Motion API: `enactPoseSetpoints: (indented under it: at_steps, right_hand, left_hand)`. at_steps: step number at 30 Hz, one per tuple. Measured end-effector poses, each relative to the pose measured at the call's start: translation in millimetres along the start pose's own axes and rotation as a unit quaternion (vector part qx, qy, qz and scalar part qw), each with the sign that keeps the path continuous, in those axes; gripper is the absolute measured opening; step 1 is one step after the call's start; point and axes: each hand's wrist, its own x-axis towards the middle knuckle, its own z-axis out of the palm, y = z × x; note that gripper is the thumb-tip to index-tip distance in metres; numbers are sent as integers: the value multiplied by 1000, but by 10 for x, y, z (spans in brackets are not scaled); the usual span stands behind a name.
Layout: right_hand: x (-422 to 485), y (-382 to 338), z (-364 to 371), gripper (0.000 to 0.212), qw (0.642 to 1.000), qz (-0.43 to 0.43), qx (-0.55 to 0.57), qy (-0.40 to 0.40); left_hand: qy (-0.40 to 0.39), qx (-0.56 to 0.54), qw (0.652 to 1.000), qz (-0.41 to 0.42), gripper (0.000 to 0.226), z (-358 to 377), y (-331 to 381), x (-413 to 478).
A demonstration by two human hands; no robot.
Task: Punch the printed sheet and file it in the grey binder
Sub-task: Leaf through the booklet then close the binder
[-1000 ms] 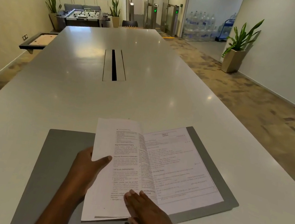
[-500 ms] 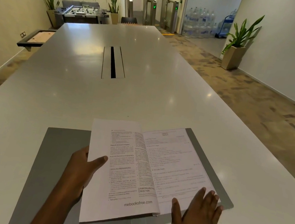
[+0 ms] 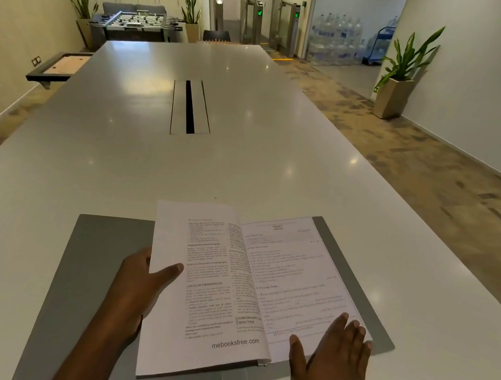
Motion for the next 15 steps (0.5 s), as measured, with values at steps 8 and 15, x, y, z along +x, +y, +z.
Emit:
enactPoseSetpoints:
  at_steps: [8,15]
  right_hand:
    - [-2,-62,59,92,994,1,108,24]
    - [33,-62,-111,87,935,-41,352,-11]
  left_hand:
    - [6,10,1000,1,31,9,18,-13]
    - [8,9,1000,0,30,-1,1,-26]
